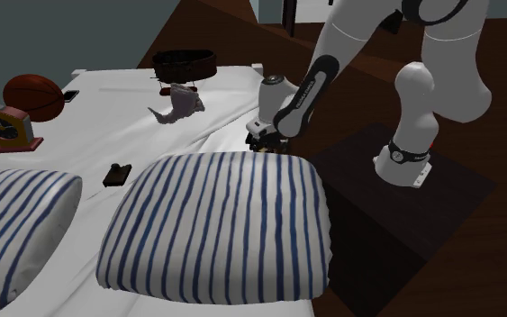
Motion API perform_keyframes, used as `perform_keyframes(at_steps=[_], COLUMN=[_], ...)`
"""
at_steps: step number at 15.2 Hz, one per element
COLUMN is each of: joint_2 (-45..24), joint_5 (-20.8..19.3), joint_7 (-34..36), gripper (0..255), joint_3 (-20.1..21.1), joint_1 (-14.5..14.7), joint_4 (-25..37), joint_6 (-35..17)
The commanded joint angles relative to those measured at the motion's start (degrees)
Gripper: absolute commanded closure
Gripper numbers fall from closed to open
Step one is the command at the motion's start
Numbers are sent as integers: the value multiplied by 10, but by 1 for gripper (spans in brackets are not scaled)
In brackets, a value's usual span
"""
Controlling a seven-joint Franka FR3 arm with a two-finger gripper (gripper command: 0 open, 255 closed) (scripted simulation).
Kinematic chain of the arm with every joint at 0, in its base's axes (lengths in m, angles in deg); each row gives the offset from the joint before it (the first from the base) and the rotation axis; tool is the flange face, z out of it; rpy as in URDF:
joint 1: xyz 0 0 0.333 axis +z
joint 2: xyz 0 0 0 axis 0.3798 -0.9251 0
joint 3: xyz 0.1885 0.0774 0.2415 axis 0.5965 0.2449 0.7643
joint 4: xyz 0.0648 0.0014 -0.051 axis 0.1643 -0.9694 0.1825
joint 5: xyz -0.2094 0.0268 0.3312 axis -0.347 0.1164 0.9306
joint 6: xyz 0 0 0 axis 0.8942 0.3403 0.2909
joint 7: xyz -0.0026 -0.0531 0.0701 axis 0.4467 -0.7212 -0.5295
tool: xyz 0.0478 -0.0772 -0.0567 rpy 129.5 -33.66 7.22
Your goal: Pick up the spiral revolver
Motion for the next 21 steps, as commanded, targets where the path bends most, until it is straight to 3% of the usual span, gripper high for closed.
perform_keyframes(at_steps=[1,7,9,10,19,21], joint_2=[-27,-80,-80,-80,-80,-64], joint_5=[20,61,60,61,60,50], joint_7=[-26,-55,-55,-55,-55,-47], gripper=[0,0,0,255,255,255], joint_3=[24,76,76,76,76,61], joint_1=[-25,-68,-68,-68,-68,-55], joint_4=[16,35,35,34,35,29], joint_6=[-11,-48,-48,-49,-48,-37])
